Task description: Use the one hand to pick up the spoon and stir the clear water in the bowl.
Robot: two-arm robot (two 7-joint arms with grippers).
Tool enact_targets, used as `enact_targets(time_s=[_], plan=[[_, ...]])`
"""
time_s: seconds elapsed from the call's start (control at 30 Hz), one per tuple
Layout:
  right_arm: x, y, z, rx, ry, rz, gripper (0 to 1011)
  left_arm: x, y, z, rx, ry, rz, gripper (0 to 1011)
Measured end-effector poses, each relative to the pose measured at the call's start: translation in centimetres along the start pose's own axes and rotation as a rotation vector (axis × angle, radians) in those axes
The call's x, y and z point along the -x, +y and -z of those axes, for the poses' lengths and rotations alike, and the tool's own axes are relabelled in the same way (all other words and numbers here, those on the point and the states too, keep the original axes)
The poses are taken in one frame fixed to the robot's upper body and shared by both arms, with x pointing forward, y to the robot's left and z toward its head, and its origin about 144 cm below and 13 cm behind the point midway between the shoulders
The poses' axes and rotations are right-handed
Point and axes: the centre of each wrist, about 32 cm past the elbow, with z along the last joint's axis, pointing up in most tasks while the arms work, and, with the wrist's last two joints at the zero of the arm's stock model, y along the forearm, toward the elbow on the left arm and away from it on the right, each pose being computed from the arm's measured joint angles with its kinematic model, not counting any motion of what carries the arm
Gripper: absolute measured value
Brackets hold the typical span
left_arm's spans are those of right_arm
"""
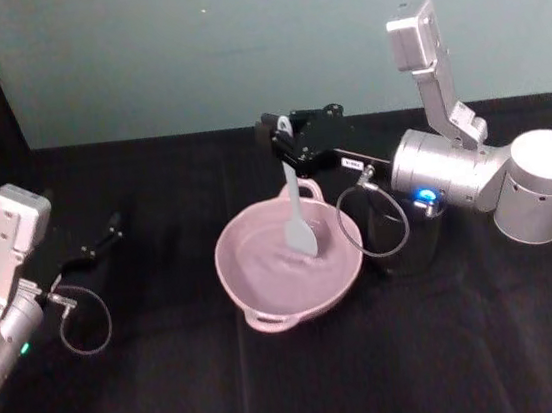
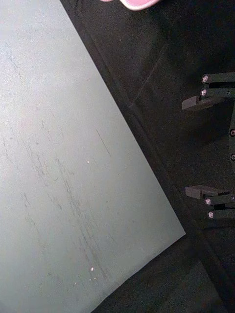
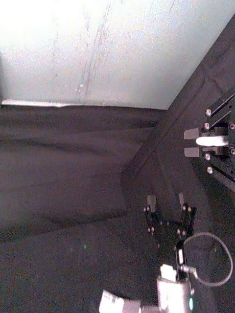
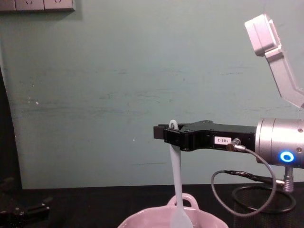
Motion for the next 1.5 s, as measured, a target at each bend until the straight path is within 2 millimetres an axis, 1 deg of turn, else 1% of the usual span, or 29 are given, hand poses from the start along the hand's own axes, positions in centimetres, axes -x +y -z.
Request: enact_targets(time_s=[0.23, 0.33, 0.47, 0.7, 0.87, 0.97, 1.1, 1.17, 1.4, 1.5], plan=[[2.0, -0.2, 0.1, -0.020, 0.008, -0.027, 109, 0.0, 0.0, 0.0, 0.000, 0.000, 0.000, 1011], [2.7, 0.1, 0.3, -0.033, 0.014, -0.045, 108, 0.0, 0.0, 0.0, 0.000, 0.000, 0.000, 1011], [3.1, 0.7, 0.6, -0.047, 0.028, -0.063, 109, 0.0, 0.0, 0.0, 0.000, 0.000, 0.000, 1011], [2.7, 2.1, 1.3, -0.072, 0.055, -0.075, 109, 0.0, 0.0, 0.0, 0.000, 0.000, 0.000, 1011], [1.6, 3.1, 1.8, -0.077, 0.067, -0.059, 109, 0.0, 0.0, 0.0, 0.000, 0.000, 0.000, 1011], [1.1, 3.2, 2.0, -0.076, 0.067, -0.042, 108, 0.0, 0.0, 0.0, 0.000, 0.000, 0.000, 1011], [0.2, 2.9, 2.0, -0.068, 0.053, 0.016, 109, 0.0, 0.0, 0.0, 0.000, 0.000, 0.000, 1011], [-0.1, 2.4, 1.8, -0.065, 0.039, 0.048, 109, 0.0, 0.0, 0.0, 0.000, 0.000, 0.000, 1011], [-0.4, 0.6, 1.3, -0.055, 0.009, 0.103, 109, 0.0, 0.0, 0.0, 0.000, 0.000, 0.000, 1011], [-0.2, 0.0, 1.0, -0.043, 0.001, 0.112, 109, 0.0, 0.0, 0.0, 0.000, 0.000, 0.000, 1011]])
